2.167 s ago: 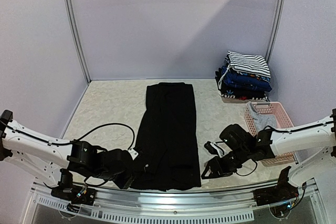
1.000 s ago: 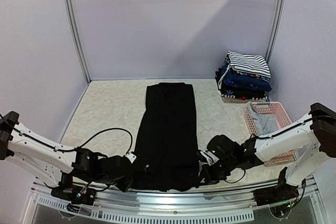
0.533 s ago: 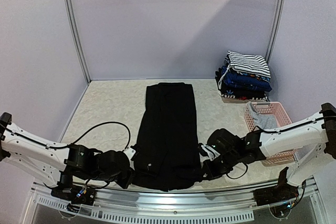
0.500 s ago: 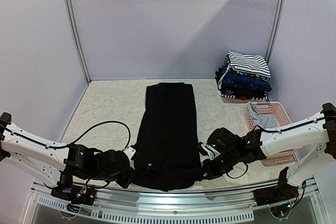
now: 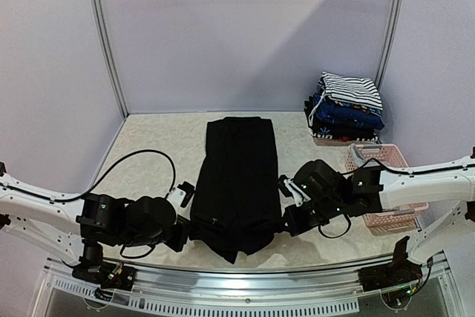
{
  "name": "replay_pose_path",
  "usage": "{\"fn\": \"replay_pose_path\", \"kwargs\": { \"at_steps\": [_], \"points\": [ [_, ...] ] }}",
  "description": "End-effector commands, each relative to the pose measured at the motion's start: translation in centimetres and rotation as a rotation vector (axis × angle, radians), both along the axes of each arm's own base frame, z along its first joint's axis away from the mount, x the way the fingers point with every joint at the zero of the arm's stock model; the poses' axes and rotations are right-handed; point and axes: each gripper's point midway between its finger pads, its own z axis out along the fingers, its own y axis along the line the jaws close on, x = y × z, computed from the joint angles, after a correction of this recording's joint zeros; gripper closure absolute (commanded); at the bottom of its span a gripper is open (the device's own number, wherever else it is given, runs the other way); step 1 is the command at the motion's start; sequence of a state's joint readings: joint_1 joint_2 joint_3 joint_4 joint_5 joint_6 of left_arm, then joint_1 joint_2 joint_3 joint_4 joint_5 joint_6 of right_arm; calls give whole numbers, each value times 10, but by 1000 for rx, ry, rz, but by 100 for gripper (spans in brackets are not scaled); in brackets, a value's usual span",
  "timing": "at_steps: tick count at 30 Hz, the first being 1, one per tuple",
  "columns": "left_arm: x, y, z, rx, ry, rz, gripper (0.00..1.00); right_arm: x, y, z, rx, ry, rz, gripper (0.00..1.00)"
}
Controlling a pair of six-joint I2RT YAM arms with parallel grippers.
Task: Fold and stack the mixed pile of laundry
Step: Pick up the rectangle-folded shirt from the corner of the board.
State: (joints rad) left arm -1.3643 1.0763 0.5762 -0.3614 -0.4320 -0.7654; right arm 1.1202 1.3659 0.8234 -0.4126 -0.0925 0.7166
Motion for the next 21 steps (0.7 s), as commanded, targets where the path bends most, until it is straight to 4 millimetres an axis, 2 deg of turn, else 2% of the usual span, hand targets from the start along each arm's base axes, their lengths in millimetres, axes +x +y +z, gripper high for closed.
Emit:
{"fn": "replay_pose_path", "kwargs": {
  "at_steps": [1, 10, 21],
  "points": [
    [20, 7, 19, 2, -70, 64, 100, 23, -7, 11, -58, -114, -59, 100],
    [42, 4, 38, -70, -106, 106, 100, 51, 1, 26, -84, -204, -128, 100],
    [67, 3, 57, -94, -168, 147, 100, 79, -4, 41, -128, -321, -233, 100]
  ]
}}
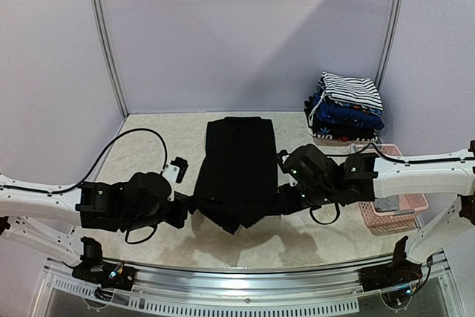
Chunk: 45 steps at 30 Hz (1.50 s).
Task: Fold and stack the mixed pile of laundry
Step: Pick up the rectangle-folded shirt from the corner of the board, then fold the rectangle-folded shirt at the center of the board.
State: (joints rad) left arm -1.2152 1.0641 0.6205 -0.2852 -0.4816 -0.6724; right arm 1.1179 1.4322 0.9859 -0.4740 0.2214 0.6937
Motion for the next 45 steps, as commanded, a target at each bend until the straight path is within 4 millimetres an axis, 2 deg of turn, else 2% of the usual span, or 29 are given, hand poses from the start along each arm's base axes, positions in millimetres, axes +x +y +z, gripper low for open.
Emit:
{"fn": "replay_pose_path", "kwargs": {
  "at_steps": [1, 7, 13, 19, 23, 31, 36, 40, 45],
  "points": [
    [17, -3, 21, -28, -59, 30, 100, 21, -6, 8, -41, -78, -75, 100],
    [34, -6, 27, -18, -83, 50, 100, 37, -6, 13, -55, -124, -120, 100],
    [60, -11, 30, 17, -105, 90, 100, 65, -7, 31, -36, -191, -179, 100],
    [95, -9, 33, 66, -99, 127, 100, 100, -7, 33, -36, -208, -220, 100],
    [122, -3, 25, 99, -68, 161, 100, 123, -8, 33, -48, -219, -241, 100],
    [174, 3, -9, 116, 8, 209, 100, 174, -3, 6, -56, -184, -248, 100],
    [198, -1, -32, 109, 47, 198, 100, 200, 2, -12, -60, -166, -236, 100],
    [212, -2, -45, 99, 58, 193, 100, 215, 6, -28, -62, -142, -223, 100],
    [229, -5, -62, 98, 83, 190, 100, 229, 1, -48, -90, -120, -237, 100]
  ]
}}
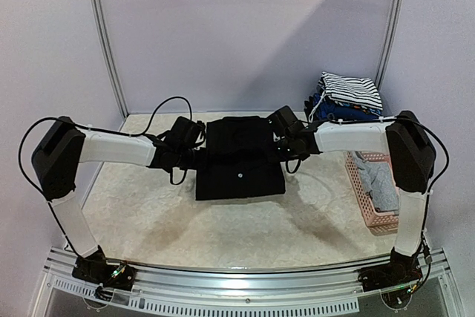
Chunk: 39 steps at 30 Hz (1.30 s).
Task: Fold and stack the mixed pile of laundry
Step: Fold the rectangle-folded shirt at the center of the board.
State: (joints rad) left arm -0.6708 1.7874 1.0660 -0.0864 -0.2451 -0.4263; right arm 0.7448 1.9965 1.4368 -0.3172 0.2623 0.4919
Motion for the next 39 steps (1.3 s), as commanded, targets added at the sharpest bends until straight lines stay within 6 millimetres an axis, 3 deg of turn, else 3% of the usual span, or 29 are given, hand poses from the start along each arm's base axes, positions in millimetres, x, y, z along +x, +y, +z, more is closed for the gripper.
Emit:
{"fn": "replay_pose_path", "kwargs": {
  "at_steps": [1, 17, 20, 24, 25, 27, 30, 36, 39],
  "points": [
    [21, -9, -3, -37, -8, -26, 100, 16, 1, -9, 5, 4, 5, 100],
    [38, -7, -38, 3, 48, 9, 100, 32, -1, -44, -7, 63, 3, 100],
    [41, -3, -37, 10, 41, 29, 94, 34, -1, -44, -5, 63, 4, 97],
    [45, -5, -24, 11, 7, 13, 69, 36, 1, -39, 5, 59, 13, 88],
    [45, -6, -18, 11, -4, 5, 62, 37, 3, -38, 9, 59, 17, 82],
    [44, -7, -6, 11, -30, -6, 47, 38, 4, -35, 10, 59, 17, 58],
    [41, -5, 12, 10, -72, -14, 31, 41, 4, -25, 18, 40, 10, 42],
    [30, 4, 46, 50, -140, 9, 27, 50, 0, 24, 46, -55, -5, 30],
    [17, 0, 62, 62, -174, -9, 28, 43, -2, 49, 74, -94, 13, 29]
  ]
}}
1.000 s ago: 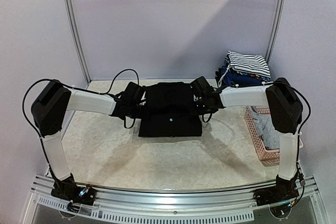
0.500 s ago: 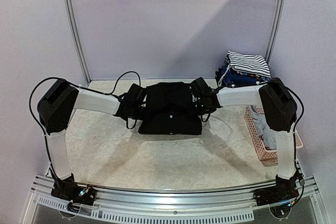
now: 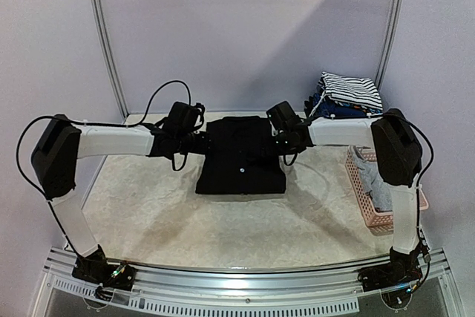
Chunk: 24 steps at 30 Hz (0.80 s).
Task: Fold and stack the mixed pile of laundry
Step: Fold the rectangle-folded shirt at the center of the board, then adjust the 2/3-rectangle-folded shirt at the center of the board.
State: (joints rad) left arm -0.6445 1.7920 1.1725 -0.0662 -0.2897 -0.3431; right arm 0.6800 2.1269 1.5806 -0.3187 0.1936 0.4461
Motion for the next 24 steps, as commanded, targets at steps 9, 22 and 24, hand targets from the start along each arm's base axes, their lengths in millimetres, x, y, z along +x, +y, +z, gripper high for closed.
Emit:
{"fn": "replay_pose_path", "kwargs": {
  "at_steps": [9, 22, 24],
  "points": [
    [-67, -60, 19, -29, -5, -291, 45, -65, -3, 72, 229, -56, 190, 38],
    [-88, -110, -8, -47, 53, -432, 58, -105, 45, 17, 357, 141, 404, 70],
    [-90, -109, -11, -48, 56, -432, 58, -101, 49, 9, 354, 154, 404, 71]
  ]
}}
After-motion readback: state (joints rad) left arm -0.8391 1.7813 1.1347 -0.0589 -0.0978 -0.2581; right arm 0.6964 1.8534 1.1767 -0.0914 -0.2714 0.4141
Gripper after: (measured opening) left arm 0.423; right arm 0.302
